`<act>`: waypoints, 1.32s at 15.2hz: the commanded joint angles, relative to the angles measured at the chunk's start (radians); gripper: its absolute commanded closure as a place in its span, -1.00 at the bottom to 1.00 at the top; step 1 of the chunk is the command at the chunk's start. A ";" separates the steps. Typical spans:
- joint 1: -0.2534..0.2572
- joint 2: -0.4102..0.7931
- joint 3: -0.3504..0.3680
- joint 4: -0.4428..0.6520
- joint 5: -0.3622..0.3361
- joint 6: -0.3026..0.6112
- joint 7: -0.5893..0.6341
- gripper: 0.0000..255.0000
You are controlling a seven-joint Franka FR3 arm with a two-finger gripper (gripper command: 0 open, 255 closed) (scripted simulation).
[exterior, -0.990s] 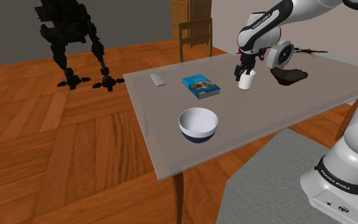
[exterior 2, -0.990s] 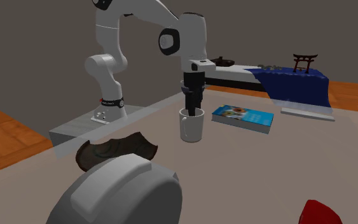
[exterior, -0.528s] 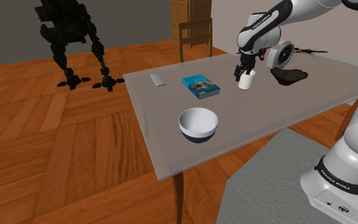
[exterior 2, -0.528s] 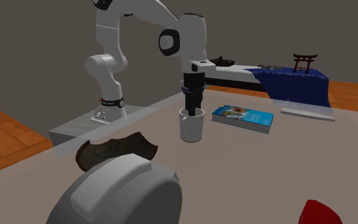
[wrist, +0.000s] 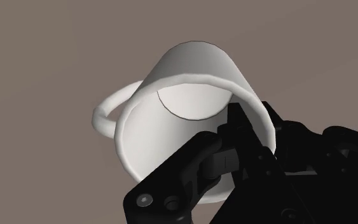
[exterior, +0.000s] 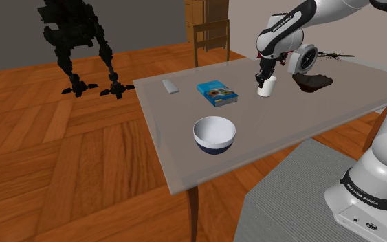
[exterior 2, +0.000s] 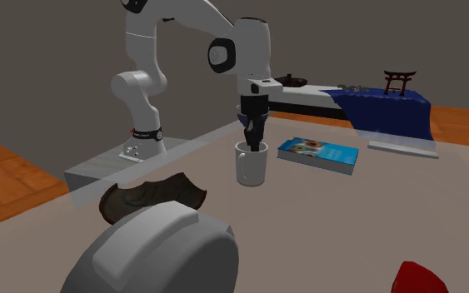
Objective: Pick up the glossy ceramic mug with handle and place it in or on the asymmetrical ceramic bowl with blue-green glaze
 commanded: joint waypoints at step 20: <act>0.008 -0.107 -0.007 0.119 -0.037 -0.223 0.021 1.00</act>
